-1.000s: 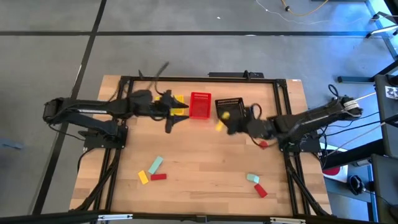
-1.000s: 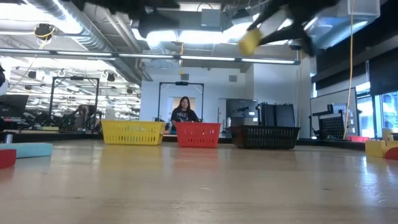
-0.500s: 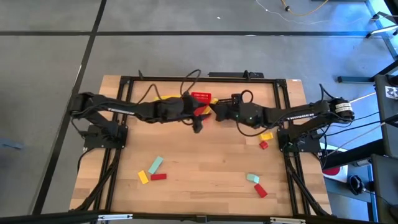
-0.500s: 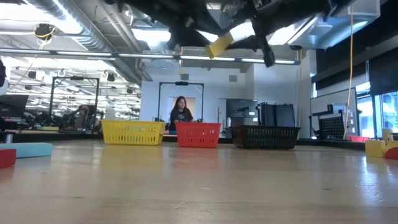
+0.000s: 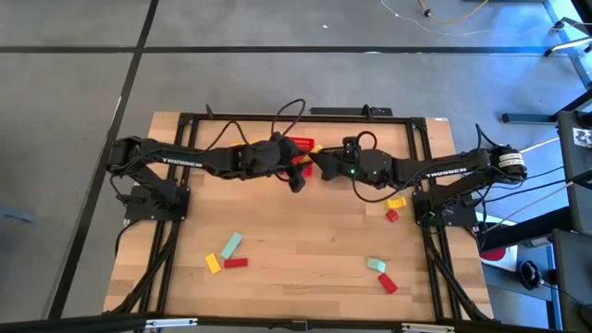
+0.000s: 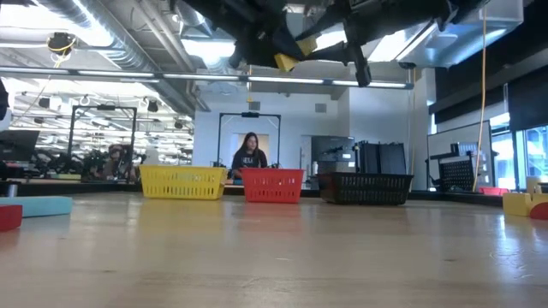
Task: Sort & place blocks by color
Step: Put the bottom right yellow block into the red basket
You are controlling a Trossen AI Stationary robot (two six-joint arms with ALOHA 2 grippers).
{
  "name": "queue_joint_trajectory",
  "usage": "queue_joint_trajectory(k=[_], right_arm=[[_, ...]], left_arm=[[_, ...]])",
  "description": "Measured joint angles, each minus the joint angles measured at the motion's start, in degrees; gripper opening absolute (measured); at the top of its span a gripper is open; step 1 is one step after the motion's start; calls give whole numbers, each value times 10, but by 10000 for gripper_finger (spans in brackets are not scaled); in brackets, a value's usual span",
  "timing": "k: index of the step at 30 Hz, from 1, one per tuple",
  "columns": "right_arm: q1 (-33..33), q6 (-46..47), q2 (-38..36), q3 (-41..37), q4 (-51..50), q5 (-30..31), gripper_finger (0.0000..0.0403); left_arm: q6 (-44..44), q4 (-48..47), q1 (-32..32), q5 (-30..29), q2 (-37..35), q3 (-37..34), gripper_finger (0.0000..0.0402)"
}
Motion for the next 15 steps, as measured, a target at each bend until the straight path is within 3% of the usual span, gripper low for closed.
queue_joint_trajectory(k=[5,7,12,15], right_arm=[[0,-2,1,0,-1,-12,113],[0,-2,-2,-1,-1,-4,98],[0,-18,-17,0,-3,4,188],[-7,-29,-32,0,-16,27,233]], left_arm=[[17,-47,23,52,-16,1,41],[28,-60,34,77,-24,1,41],[61,-161,63,80,-62,-4,41],[73,-175,85,93,-102,-19,41]])
